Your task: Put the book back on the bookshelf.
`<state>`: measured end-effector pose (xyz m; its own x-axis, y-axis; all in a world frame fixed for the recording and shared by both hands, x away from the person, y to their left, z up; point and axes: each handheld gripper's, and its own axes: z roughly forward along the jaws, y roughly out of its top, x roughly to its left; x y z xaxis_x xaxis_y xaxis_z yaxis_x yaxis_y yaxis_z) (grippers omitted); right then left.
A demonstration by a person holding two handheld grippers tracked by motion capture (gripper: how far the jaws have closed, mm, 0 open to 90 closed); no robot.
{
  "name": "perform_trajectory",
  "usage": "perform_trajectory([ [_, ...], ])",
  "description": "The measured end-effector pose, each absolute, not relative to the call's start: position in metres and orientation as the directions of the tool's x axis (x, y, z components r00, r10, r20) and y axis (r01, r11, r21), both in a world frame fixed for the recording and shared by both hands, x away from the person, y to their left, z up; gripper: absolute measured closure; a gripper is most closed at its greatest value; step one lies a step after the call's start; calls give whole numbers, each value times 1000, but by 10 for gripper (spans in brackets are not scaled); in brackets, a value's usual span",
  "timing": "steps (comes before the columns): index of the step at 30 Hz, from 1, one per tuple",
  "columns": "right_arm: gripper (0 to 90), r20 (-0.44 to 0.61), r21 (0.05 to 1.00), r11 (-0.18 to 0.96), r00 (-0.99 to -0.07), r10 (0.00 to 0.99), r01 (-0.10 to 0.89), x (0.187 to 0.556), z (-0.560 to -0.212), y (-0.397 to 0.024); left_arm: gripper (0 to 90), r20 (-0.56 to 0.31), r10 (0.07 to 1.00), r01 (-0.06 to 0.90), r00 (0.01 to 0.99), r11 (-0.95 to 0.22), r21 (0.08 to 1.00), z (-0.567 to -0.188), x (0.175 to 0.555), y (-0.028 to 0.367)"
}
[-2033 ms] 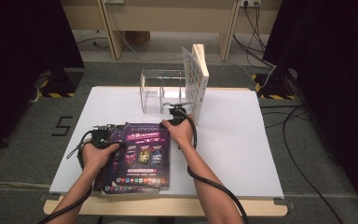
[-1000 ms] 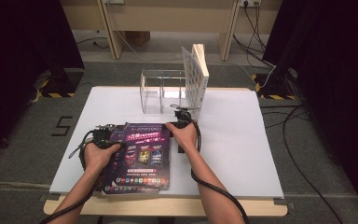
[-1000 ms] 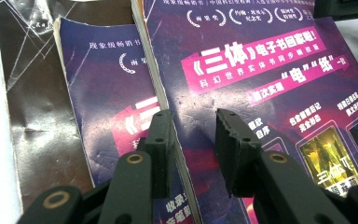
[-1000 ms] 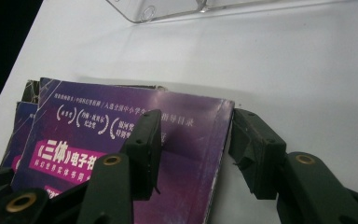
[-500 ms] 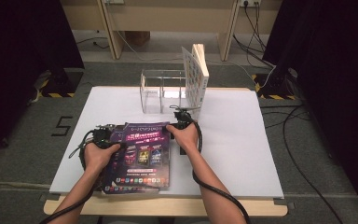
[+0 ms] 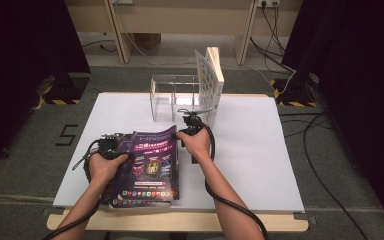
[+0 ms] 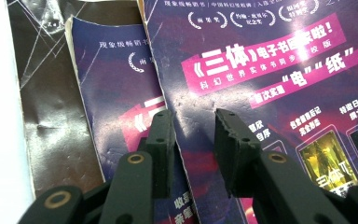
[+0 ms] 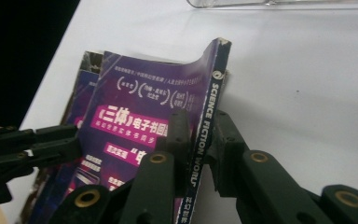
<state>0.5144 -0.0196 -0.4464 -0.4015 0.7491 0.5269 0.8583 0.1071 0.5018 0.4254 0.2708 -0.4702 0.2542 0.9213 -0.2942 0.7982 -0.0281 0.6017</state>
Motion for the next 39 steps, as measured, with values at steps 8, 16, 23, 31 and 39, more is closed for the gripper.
perform_trajectory([
  [8, 838, 575, 517, 46, -386, 721, 855, 507, -436, -21, 646, -318, 916, 752, 246, 27, 658, -467, 415, 286],
  [16, 846, 561, 567, 32, -415, 716, 823, 500, -420, -19, 587, -321, 914, 720, 246, 49, 692, -466, 395, 297],
  [23, 847, 540, 606, 30, -439, 718, 795, 493, -410, -23, 575, -325, 914, 710, 242, 61, 701, -469, 386, 299],
  [31, 847, 520, 653, 16, -464, 717, 757, 485, -394, -28, 567, -321, 917, 706, 237, 64, 705, -468, 383, 301],
  [39, 847, 496, 695, 5, -484, 721, 719, 476, -379, -31, 562, -318, 917, 711, 241, 56, 701, -472, 381, 300],
])
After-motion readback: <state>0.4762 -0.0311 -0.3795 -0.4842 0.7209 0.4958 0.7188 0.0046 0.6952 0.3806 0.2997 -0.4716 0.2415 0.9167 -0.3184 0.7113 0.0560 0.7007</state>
